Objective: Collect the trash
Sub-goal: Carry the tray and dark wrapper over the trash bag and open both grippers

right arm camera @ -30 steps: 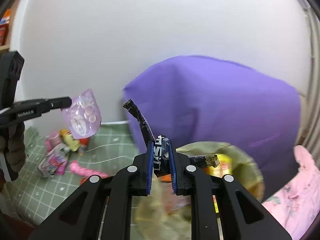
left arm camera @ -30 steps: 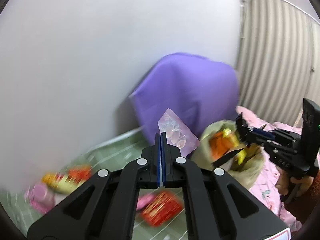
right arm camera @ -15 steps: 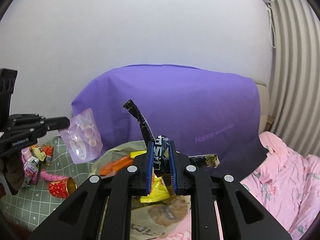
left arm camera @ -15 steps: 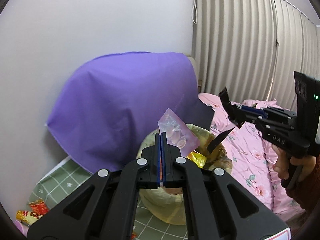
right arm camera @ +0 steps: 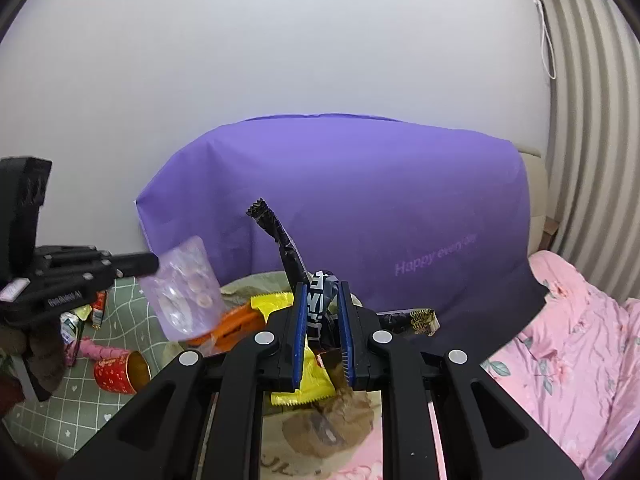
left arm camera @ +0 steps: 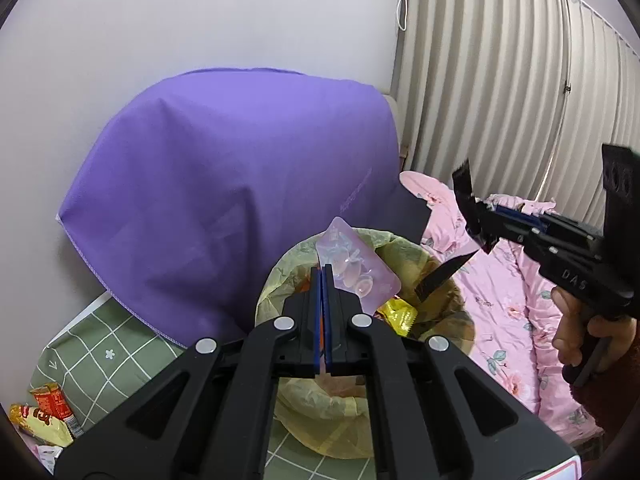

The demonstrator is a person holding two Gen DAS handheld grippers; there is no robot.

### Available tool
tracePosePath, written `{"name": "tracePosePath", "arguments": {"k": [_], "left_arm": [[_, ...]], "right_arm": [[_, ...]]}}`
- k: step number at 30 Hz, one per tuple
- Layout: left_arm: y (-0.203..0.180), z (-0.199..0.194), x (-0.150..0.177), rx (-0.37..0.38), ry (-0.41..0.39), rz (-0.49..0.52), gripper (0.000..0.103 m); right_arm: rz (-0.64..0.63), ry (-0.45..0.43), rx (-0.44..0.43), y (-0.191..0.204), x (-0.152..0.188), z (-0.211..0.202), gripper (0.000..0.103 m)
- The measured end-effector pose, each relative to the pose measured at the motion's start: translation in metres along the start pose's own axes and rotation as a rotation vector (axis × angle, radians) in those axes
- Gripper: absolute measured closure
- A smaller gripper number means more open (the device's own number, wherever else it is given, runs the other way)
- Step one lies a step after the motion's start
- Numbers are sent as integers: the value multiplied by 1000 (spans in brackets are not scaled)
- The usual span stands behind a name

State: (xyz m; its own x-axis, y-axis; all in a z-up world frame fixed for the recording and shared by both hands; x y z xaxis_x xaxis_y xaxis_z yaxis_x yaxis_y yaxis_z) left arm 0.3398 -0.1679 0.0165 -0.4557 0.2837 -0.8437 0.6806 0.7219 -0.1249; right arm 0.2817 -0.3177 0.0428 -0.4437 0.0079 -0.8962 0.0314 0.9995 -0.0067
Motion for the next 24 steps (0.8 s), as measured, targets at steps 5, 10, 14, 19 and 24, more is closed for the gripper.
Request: {"name": "tracePosePath", "arguments": {"k": [5,10,14,19,24], "left_arm": [[3,39,24,-5,91,-31,102],[0,77,60,-21,206,-15,102],[-11,84,69,27,234,1,102],[-19,90,74,52,251,0,102],[-18,92,75,52,252,7,102]], "right_arm": [[10,19,-53,4,-1,20,87],[37,120,-122,10,24,57,87],[5,189,-128,17,44,80,87],[-43,244,-102,17,60,94,87],[-47,261,-88,18,67,94,87]]}}
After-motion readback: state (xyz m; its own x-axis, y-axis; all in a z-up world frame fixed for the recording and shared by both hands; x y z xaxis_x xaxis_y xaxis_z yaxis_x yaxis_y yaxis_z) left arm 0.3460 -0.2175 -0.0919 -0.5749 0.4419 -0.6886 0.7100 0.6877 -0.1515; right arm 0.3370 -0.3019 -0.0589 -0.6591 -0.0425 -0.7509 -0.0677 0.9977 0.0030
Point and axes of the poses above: each gripper's, at about its wrist camera, not at the fingertips, and z roughly the way its jaws point, y to its left, x to its underside, the point moved 10 cm from there along z, roughly the way its jaws point, and after that the axes turned 2 degrees about x, right-handed, at the moved point
